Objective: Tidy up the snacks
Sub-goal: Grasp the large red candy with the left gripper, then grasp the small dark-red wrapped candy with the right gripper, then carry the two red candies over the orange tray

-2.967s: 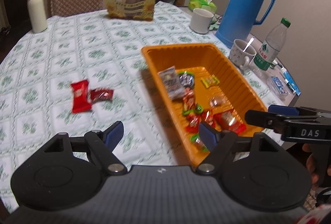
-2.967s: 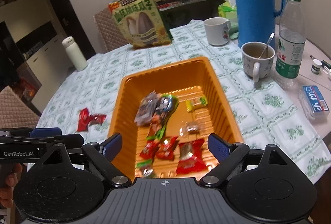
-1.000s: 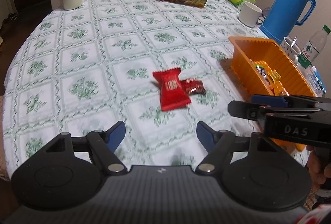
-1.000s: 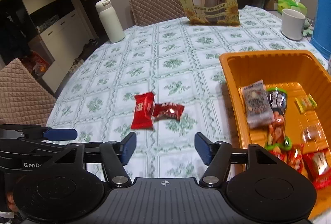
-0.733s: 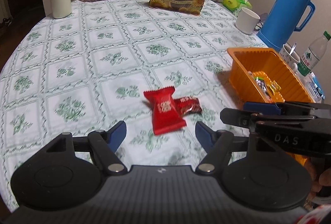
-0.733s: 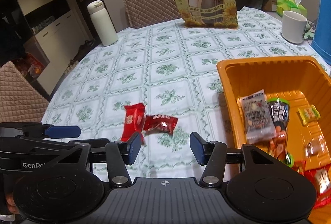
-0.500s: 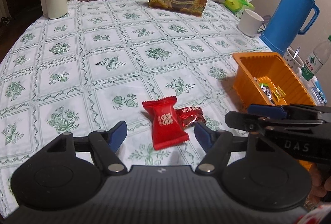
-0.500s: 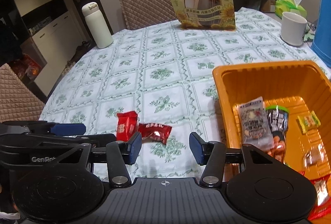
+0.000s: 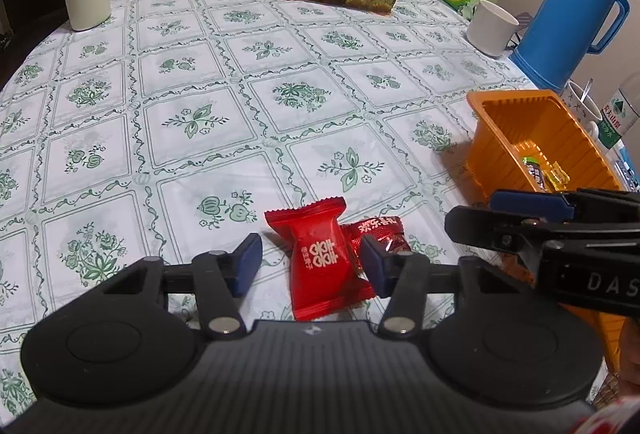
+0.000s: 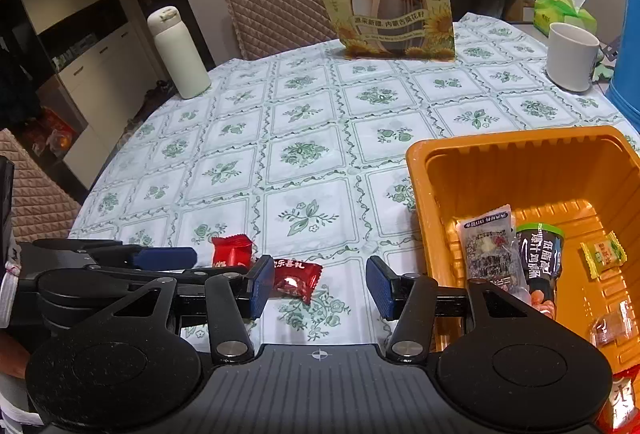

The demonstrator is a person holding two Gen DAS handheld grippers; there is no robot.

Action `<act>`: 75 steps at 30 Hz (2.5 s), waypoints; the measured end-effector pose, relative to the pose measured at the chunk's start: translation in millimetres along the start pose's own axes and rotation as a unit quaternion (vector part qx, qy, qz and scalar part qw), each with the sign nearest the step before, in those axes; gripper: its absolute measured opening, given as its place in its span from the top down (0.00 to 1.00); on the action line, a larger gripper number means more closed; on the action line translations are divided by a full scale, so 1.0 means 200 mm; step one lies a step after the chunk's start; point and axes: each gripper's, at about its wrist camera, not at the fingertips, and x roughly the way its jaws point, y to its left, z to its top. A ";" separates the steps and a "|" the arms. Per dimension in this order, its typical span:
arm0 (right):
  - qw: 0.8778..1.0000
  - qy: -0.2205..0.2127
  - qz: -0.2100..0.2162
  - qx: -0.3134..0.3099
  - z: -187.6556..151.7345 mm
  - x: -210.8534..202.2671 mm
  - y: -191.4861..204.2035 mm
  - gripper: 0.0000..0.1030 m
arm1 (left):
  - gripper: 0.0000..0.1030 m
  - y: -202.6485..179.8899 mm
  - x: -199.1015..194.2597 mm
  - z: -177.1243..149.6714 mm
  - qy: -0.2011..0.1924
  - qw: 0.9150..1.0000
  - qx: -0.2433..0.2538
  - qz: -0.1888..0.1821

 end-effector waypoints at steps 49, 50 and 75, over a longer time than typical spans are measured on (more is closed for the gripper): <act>0.983 0.061 0.007 -0.173 -0.05 0.34 0.18 0.75 | 0.75 0.23 -0.06 -0.05 0.015 0.998 -0.038 0.046; 0.983 0.059 0.005 -0.171 -0.06 0.34 0.17 0.75 | 0.74 0.23 -0.06 -0.05 0.016 0.998 -0.036 0.047; 0.991 0.061 0.018 -0.121 -0.10 0.26 0.19 0.76 | 0.77 0.18 -0.15 -0.09 0.011 0.999 -0.020 0.049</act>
